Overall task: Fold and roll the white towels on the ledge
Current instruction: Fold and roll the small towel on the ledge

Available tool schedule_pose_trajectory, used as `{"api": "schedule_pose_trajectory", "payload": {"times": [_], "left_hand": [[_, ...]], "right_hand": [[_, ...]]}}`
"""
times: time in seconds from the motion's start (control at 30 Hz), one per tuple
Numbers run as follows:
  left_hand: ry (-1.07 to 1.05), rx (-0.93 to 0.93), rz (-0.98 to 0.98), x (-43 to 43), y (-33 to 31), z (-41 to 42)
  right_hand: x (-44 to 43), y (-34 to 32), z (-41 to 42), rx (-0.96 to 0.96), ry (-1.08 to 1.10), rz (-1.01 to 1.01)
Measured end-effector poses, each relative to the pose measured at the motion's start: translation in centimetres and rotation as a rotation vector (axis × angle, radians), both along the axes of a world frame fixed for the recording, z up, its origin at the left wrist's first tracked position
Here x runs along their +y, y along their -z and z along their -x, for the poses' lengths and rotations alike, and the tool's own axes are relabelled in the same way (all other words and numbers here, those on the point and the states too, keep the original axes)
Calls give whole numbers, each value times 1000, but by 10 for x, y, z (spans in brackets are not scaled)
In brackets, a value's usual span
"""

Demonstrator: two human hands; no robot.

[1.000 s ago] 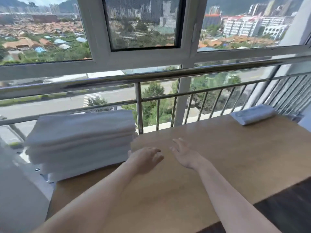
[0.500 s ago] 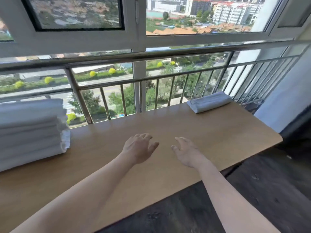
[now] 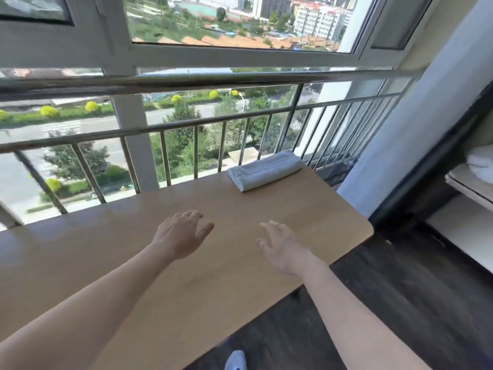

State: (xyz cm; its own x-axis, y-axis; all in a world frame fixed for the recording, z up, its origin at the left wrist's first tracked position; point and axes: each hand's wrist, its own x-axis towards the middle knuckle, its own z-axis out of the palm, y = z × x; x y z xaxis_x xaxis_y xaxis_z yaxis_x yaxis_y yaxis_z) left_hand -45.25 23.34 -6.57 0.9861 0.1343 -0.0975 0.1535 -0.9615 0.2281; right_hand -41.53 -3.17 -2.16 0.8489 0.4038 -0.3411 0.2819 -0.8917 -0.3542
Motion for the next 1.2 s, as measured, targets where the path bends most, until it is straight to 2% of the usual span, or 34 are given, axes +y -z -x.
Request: {"api": "schedule_pose_trajectory", "payload": {"times": [0.33, 0.7, 0.97, 1.1, 1.2], "left_hand": [[8, 61, 68, -83, 26, -141], [-105, 91, 35, -114, 34, -240], [-250, 176, 79, -150, 60, -329], [-332, 134, 182, -159, 91, -367], [-323, 27, 122, -164, 115, -388]], "right_hand": [[-81, 17, -139, 37, 87, 37], [-79, 52, -283, 117, -6, -38], [-90, 92, -410, 151, -177, -57], [-83, 117, -470, 14, -301, -35], [-75, 139, -505, -91, -428, -31]]}}
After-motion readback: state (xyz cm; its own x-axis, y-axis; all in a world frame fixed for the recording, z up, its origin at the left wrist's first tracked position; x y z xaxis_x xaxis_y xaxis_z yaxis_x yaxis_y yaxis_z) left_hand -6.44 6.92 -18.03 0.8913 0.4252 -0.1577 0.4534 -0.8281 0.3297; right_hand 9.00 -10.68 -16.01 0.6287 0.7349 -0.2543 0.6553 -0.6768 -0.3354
